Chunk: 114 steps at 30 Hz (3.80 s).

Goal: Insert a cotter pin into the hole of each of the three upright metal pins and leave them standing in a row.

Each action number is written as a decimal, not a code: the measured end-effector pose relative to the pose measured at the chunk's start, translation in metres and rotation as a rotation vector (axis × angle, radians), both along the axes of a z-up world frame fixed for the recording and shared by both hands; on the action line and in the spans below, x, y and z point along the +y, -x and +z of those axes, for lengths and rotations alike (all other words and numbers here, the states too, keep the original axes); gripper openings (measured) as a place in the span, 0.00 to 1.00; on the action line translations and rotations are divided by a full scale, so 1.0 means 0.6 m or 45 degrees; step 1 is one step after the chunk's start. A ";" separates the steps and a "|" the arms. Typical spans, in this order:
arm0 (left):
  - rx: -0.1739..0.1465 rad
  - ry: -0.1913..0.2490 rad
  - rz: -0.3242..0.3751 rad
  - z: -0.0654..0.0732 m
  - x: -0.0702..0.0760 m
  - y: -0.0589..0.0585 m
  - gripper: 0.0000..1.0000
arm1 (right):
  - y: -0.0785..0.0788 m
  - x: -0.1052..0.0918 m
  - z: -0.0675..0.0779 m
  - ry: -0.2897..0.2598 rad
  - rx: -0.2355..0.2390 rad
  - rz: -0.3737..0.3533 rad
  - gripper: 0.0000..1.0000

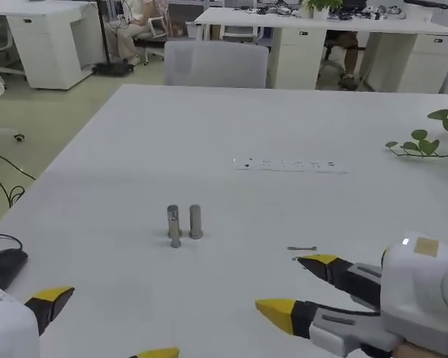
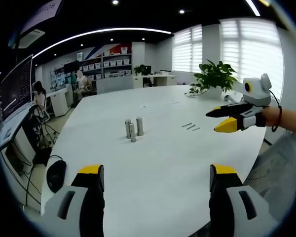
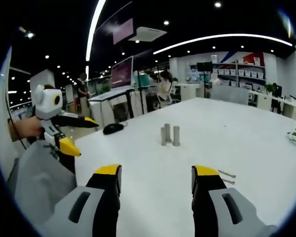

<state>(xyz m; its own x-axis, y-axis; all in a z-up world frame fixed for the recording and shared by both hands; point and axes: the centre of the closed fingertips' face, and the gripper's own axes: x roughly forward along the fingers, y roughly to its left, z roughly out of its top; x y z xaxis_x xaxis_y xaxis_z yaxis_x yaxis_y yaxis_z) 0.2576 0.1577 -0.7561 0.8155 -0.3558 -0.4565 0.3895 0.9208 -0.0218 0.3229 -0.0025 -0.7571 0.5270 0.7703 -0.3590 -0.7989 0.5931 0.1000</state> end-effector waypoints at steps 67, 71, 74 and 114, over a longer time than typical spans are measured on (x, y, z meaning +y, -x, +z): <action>-0.047 0.066 -0.001 -0.040 -0.002 -0.040 0.79 | -0.221 0.274 -0.110 -0.157 0.024 0.158 0.20; -0.045 0.071 0.006 -0.040 0.001 -0.039 0.78 | -0.223 0.275 -0.116 -0.154 0.038 0.147 0.19; -0.040 0.061 0.006 -0.042 0.003 -0.037 0.78 | -0.226 0.273 -0.120 -0.136 0.037 0.139 0.17; -0.098 0.051 -0.031 -0.009 -0.013 -0.018 0.78 | -0.154 0.214 -0.098 -0.013 -0.042 0.155 0.11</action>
